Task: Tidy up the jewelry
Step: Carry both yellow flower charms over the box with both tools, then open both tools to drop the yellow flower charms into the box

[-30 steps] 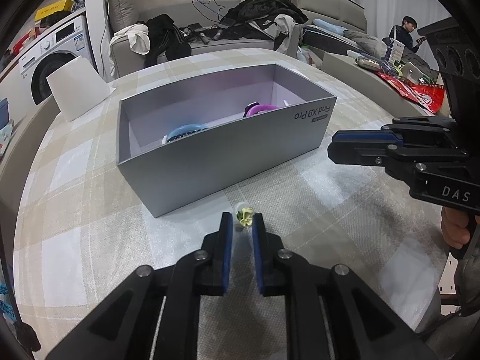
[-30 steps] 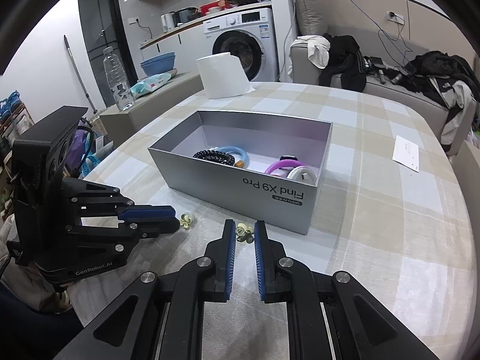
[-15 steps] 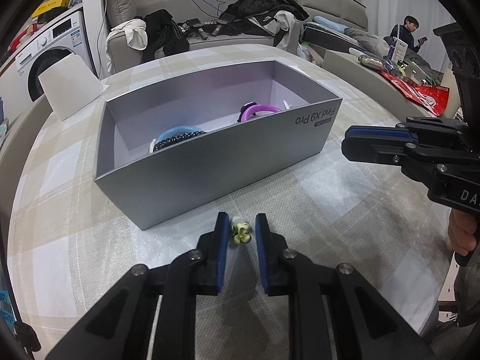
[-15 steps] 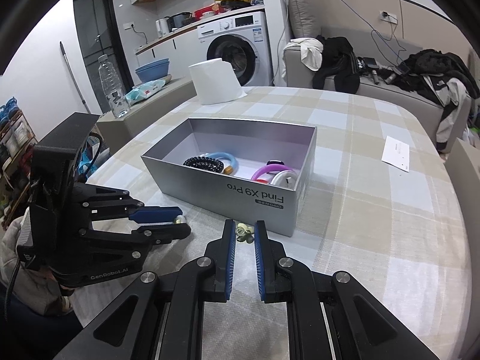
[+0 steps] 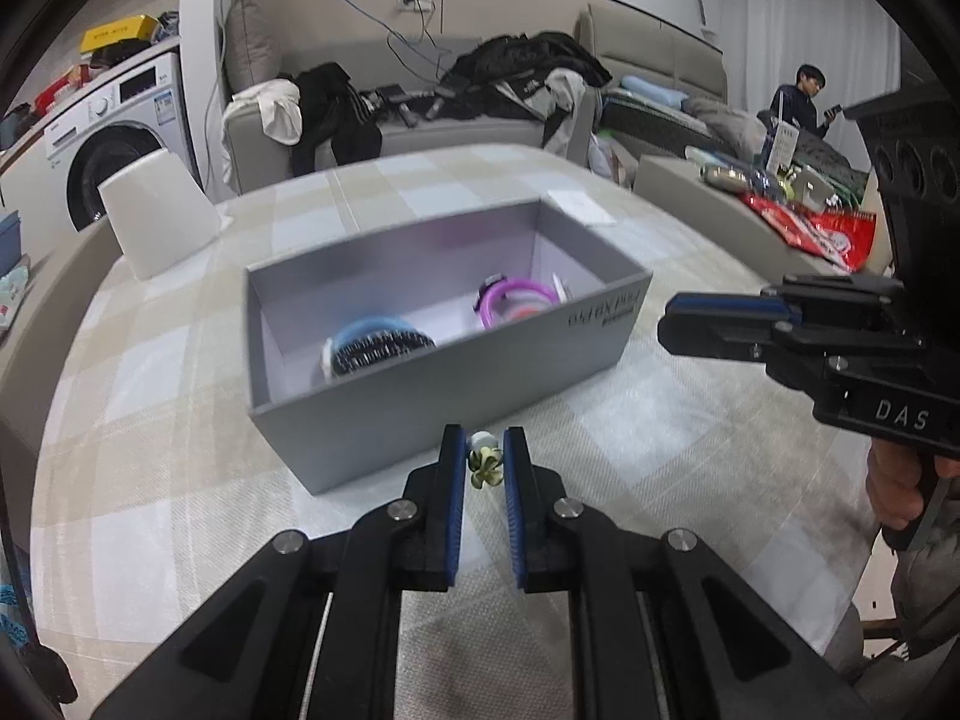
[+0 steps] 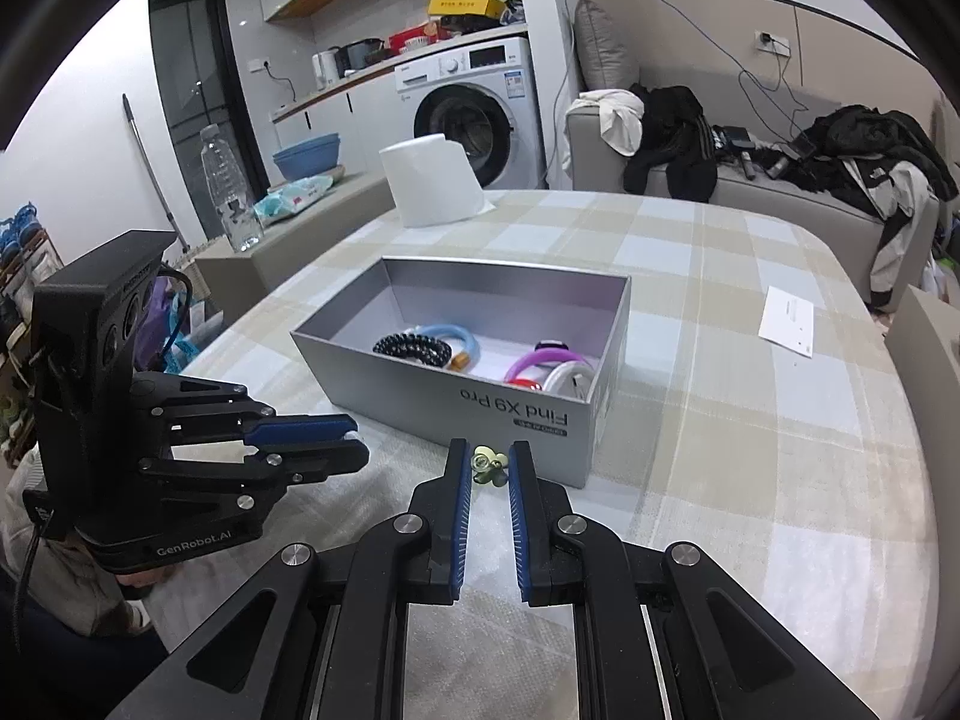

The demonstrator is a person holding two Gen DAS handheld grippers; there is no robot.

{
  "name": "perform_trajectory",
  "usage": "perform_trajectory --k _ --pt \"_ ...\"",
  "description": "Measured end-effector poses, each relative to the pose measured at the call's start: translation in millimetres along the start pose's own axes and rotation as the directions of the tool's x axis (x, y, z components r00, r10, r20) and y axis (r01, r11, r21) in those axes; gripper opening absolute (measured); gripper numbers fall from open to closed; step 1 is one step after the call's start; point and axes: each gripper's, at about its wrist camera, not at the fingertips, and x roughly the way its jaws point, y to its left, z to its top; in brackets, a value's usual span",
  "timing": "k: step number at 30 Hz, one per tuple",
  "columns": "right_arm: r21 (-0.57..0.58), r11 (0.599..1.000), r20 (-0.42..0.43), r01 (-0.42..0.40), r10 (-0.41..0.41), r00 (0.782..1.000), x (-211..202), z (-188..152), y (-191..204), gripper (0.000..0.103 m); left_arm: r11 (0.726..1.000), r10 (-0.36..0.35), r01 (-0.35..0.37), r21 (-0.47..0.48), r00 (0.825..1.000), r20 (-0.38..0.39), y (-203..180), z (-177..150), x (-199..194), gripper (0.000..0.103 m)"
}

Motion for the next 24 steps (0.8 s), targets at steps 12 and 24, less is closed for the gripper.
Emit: perform_trajectory --k 12,24 --pt "0.007 0.999 0.135 -0.042 0.041 0.99 -28 24 6 0.011 0.998 0.053 -0.046 -0.044 0.983 0.177 11 28 -30 0.008" --pt "0.018 0.999 0.192 -0.046 0.042 0.981 -15 53 6 0.011 0.993 0.109 -0.097 -0.07 0.971 0.214 24 46 -18 0.008"
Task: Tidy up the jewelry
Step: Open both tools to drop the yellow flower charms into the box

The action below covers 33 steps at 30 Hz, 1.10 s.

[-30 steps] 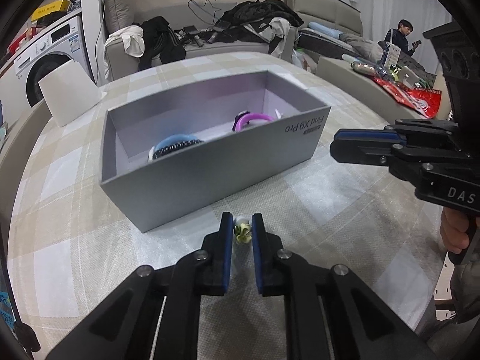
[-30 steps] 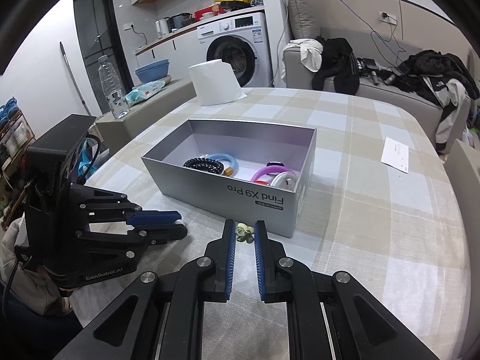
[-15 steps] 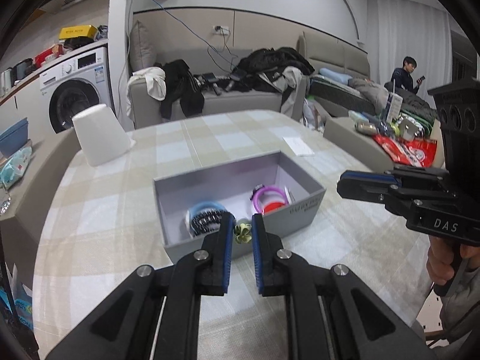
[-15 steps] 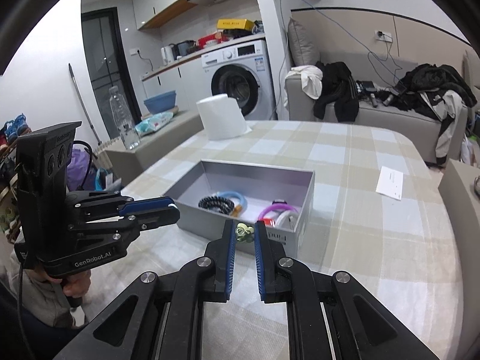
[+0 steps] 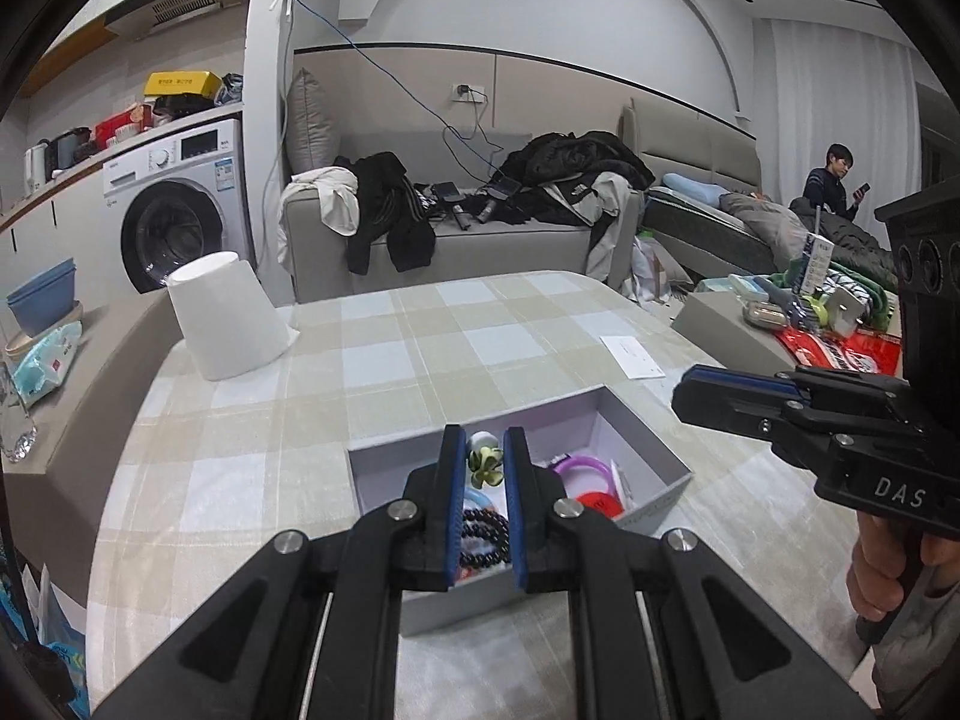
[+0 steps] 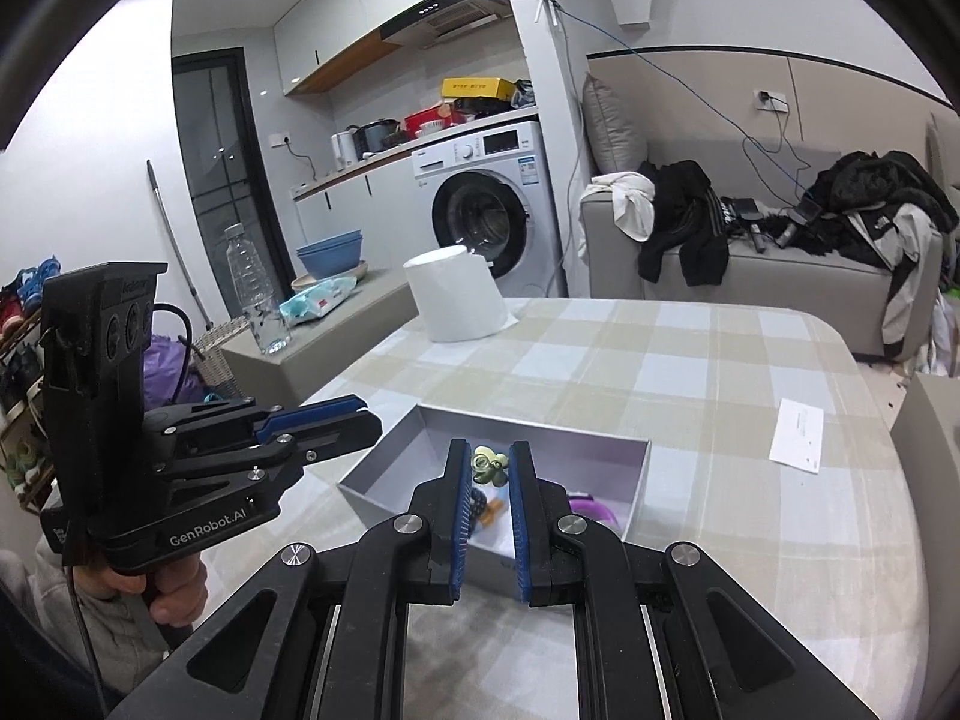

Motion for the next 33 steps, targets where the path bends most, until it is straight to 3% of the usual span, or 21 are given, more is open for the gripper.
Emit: perform_trajectory --k 10,33 --pt "0.075 0.997 -0.018 0.012 -0.01 1.0 17 -6 -21 0.011 0.996 0.073 -0.074 -0.043 0.997 -0.016 10 -7 17 0.008" --pt "0.074 0.997 -0.09 0.013 -0.007 0.996 34 -18 -21 0.014 0.996 0.064 -0.067 -0.055 0.996 -0.057 12 -16 29 0.009"
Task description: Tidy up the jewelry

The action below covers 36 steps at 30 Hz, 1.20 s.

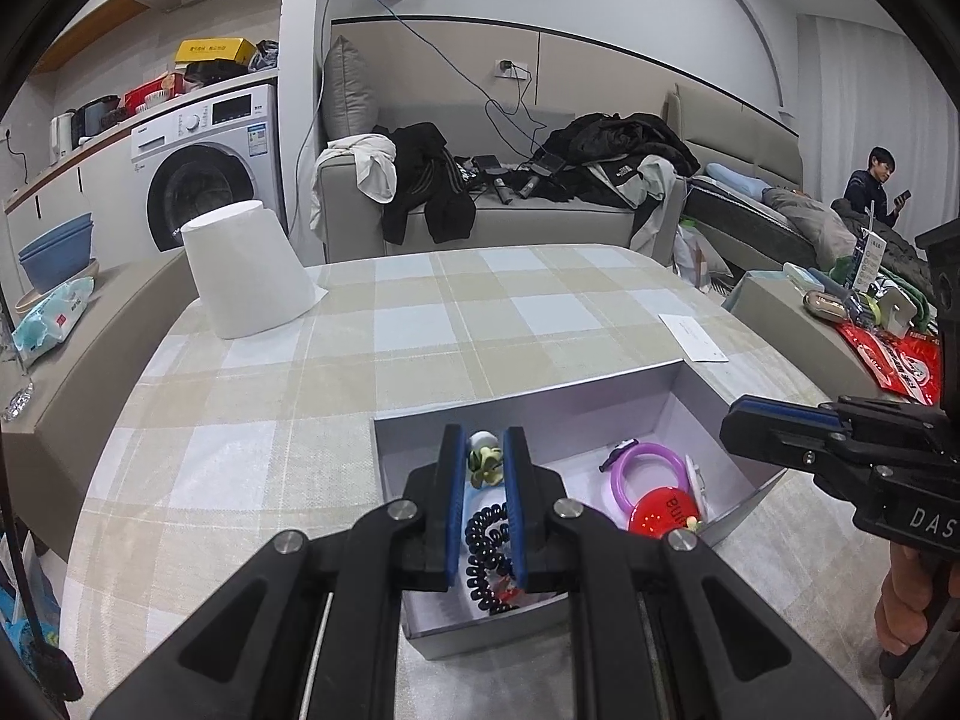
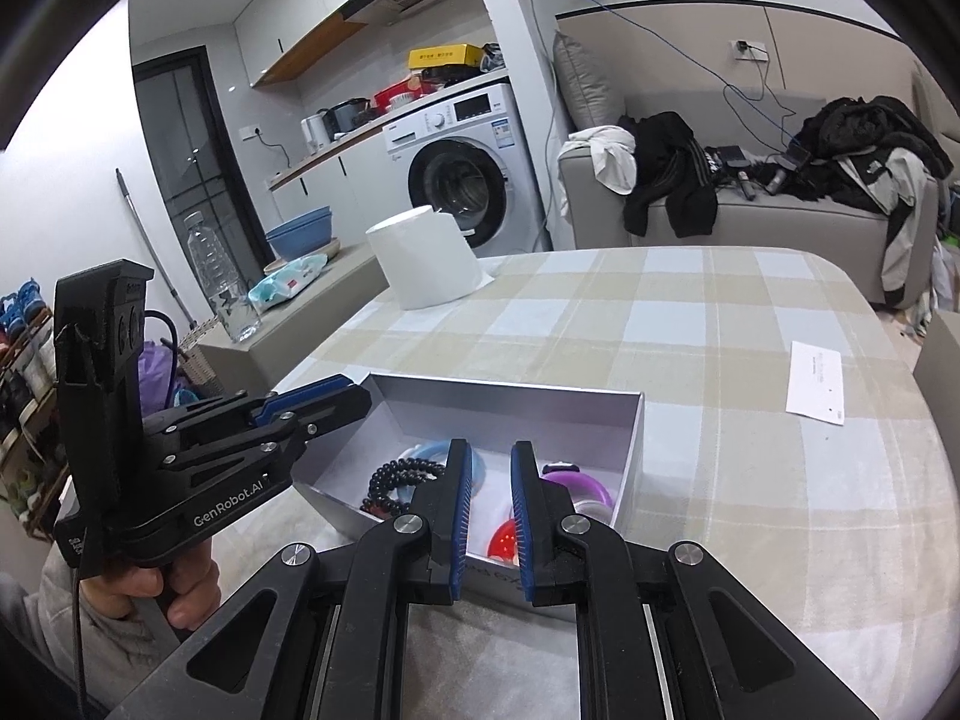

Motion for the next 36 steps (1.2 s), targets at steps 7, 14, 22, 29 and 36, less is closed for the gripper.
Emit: perform_trajectory --k 7,14,22,29,36 --pt "0.017 1.0 0.021 0.014 -0.014 1.0 -6 2 -4 0.029 1.0 -0.021 0.021 0.0 1.0 -0.002 0 0 -3 0.009" --pt "0.024 0.999 0.034 0.025 -0.026 0.999 -10 3 -7 0.05 0.999 -0.029 0.029 0.03 1.0 0.001 -9 -1 -8 0.028" --pt "0.047 0.998 0.051 0.051 -0.053 0.997 -17 4 -13 0.095 1.0 -0.015 0.017 -0.027 0.998 0.059 0 0 -25 0.102" --pt "0.032 0.996 0.081 0.079 -0.082 0.993 -26 1 -12 0.103 0.998 0.046 -0.044 -0.036 0.997 0.055 6 -11 -31 0.102" --pt "0.007 0.996 0.084 0.087 -0.087 0.993 -31 -7 -10 0.103 0.996 0.073 -0.07 -0.056 0.996 0.052 12 -15 -30 0.102"
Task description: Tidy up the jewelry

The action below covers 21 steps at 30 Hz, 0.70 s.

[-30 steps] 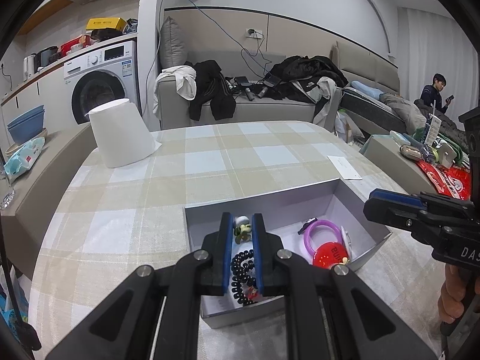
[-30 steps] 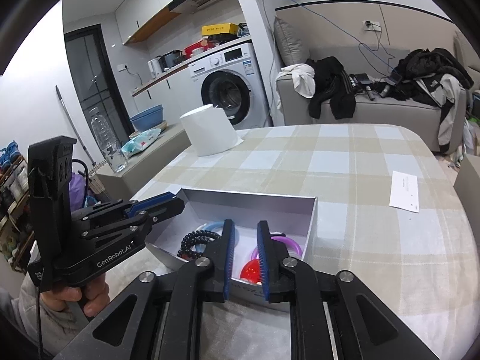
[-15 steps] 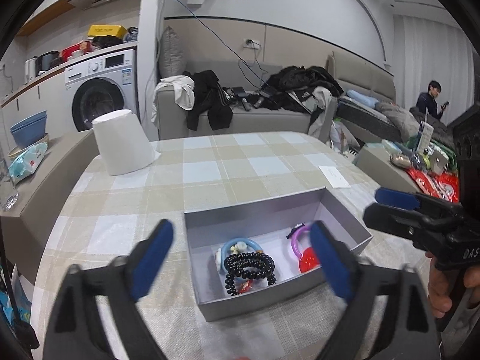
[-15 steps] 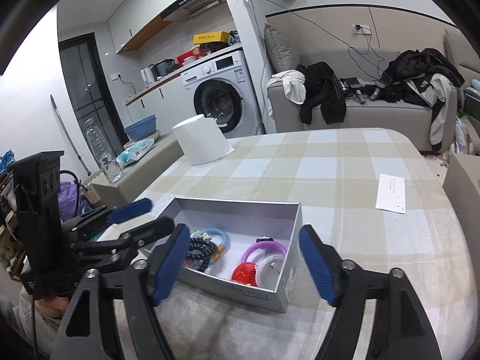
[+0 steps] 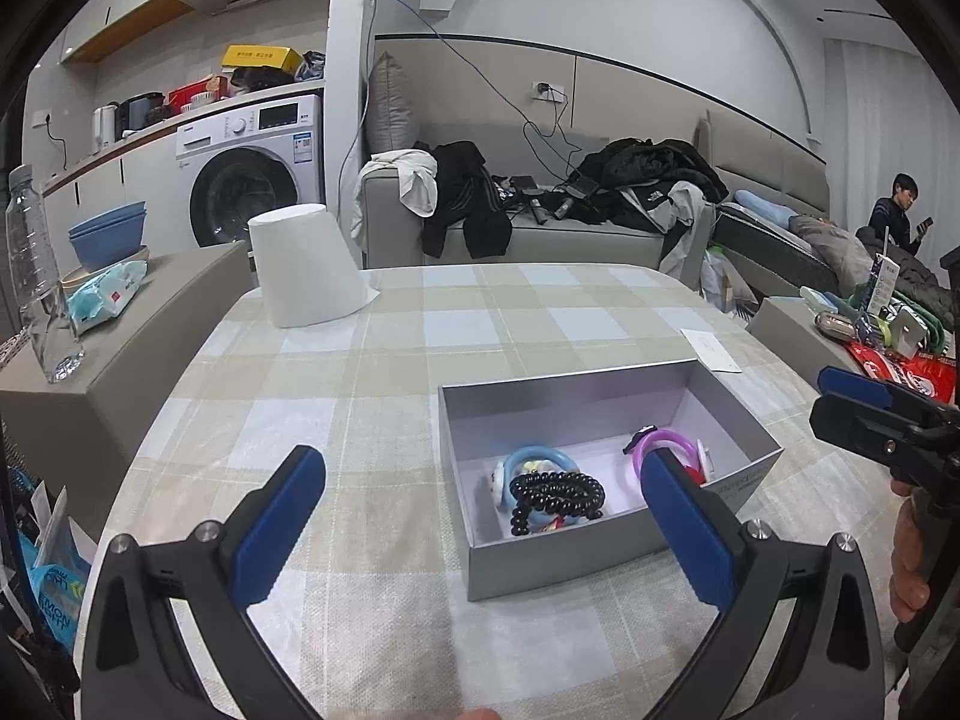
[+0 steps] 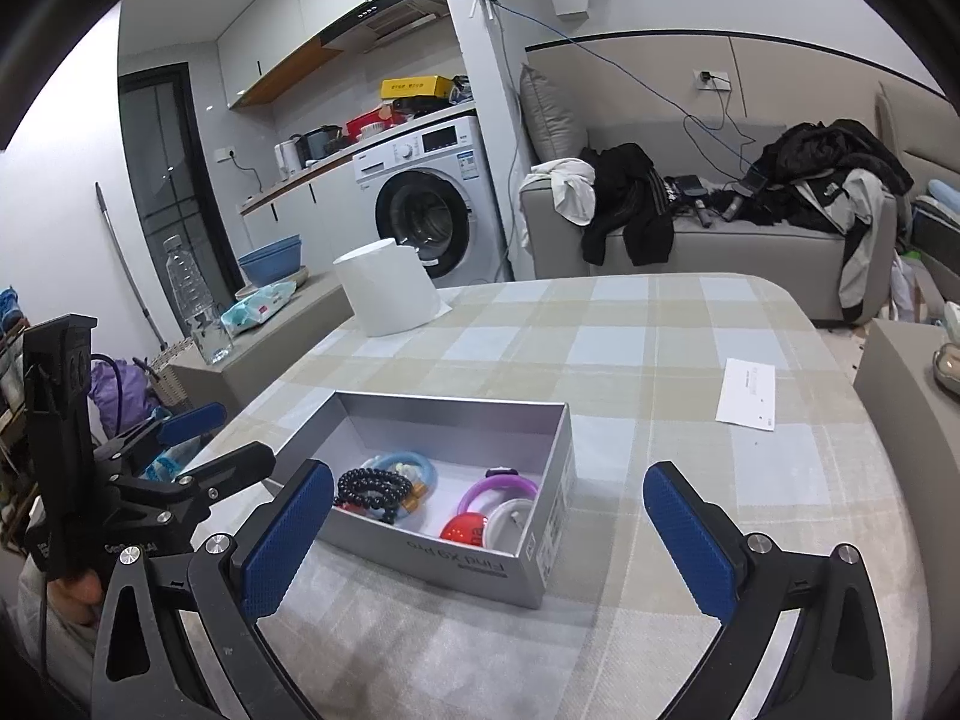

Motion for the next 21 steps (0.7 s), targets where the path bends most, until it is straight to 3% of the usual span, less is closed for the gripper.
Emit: perform_trajectory --k 21 --pt "-0.089 0.996 0.044 0.008 -0.005 0.999 -7 -19 12 0.103 1.0 -0.02 0.019 0.023 0.999 0.047 -3 -13 -3 0.102"
